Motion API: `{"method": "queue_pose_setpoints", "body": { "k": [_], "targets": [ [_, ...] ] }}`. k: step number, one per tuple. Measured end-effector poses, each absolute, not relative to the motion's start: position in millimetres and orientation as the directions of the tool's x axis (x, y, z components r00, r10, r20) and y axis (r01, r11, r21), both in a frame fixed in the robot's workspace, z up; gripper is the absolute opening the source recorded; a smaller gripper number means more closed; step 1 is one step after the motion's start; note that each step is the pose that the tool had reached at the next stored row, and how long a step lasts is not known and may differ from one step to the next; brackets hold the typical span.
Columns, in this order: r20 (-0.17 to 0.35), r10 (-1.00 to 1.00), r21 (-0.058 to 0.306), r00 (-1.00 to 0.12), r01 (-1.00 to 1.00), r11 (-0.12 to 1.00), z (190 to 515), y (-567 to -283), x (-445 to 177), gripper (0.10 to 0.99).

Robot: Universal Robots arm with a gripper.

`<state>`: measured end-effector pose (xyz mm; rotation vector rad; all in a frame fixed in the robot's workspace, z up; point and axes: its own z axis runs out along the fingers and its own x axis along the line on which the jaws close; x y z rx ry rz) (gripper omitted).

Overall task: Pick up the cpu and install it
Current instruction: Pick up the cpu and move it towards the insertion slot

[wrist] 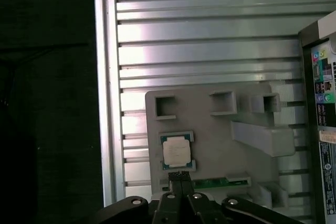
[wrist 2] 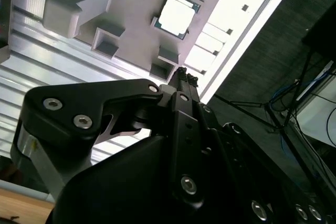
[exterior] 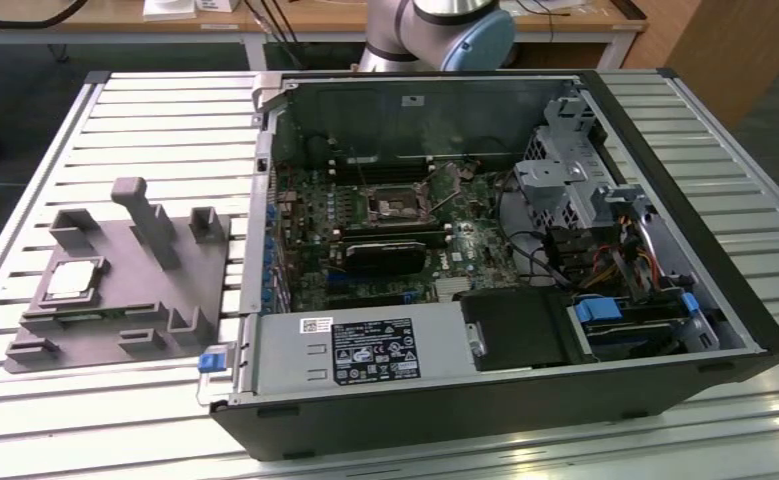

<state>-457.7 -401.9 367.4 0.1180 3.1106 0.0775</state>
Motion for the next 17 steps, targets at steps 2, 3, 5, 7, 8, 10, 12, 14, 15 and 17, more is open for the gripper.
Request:
{"method": "queue_pose_setpoints", "body": {
  "k": [2,3,5,7,8,10,12,14,15,17],
  "targets": [
    [-0.026,0.076,0.051,-0.997,0.075,0.996,365.1,-402.0,-457.7,0.106],
    [-0.025,0.076,0.051,-0.997,0.075,0.996,364.2,-402.0,-457.7,0.106],
    [-0.025,0.076,0.051,-0.997,0.075,0.996,362.2,-402.1,-457.7,0.106],
    [-0.025,0.076,0.051,-0.997,0.075,0.996,360.3,-402.2,-457.7,0.106],
    [-0.025,0.076,0.051,-0.997,0.075,0.996,359.4,-402.2,-457.6,0.106],
    [-0.025,0.076,0.051,-0.997,0.075,0.996,357.9,-402.3,-457.7,0.106],
    [-0.025,0.076,0.051,-0.997,0.075,0.996,356.4,-402.4,-457.6,0.106],
    [-0.025,0.076,0.051,-0.997,0.075,0.996,355.3,-402.6,-457.6,0.106],
    [-0.025,0.076,0.051,-0.997,0.075,0.996,354.8,-402.7,-457.6,0.106],
    [-0.025,0.076,0.051,-0.997,0.075,0.996,353.7,-402.7,-457.7,0.114]
  ]
}}
